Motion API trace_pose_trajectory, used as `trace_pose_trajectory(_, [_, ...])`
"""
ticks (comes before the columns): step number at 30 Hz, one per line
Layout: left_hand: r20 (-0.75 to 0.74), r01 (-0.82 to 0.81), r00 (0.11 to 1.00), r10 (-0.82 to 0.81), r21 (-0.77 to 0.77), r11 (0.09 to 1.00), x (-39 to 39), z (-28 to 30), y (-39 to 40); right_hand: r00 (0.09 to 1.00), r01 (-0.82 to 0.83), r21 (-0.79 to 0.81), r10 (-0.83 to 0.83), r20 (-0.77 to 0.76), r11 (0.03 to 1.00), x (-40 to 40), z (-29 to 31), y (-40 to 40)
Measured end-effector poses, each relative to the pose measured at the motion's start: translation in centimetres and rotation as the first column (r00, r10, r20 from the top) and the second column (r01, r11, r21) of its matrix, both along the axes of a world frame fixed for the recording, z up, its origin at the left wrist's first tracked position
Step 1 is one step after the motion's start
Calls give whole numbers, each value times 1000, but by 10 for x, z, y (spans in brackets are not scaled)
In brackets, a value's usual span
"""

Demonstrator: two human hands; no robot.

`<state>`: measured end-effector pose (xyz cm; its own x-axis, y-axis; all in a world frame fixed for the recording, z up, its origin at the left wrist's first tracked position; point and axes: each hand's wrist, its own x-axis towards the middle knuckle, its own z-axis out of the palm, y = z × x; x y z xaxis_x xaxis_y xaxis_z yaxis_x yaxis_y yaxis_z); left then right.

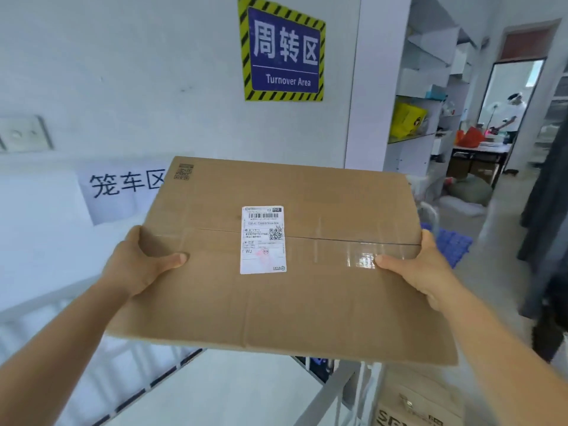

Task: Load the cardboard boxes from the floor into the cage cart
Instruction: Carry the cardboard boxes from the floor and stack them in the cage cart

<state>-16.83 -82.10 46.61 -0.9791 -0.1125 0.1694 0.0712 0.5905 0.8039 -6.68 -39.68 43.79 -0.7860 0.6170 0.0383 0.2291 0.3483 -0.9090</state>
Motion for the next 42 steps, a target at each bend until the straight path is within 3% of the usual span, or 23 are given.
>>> trace_pose_trajectory(10, [65,-298,954,293,98,949,-7,-55,-93,942,-326,-15,326,77,945,-136,-37,-79])
trace_pose_trajectory(23, [332,-619,740,585,-5,786,-40,-184,-83,725,-599,-92,588,358,795,-308,-163,-95])
trace_pose_trajectory(32, [511,-662,612,604,-87,744,-68,-265,-55,569,-620,-191,604,558,761,-370,-253,-83])
trace_pose_trajectory(42, [669,-626,480,567,-192,756,-134,-334,-57,468,-601,-235,575,671,764,-432,-338,-85])
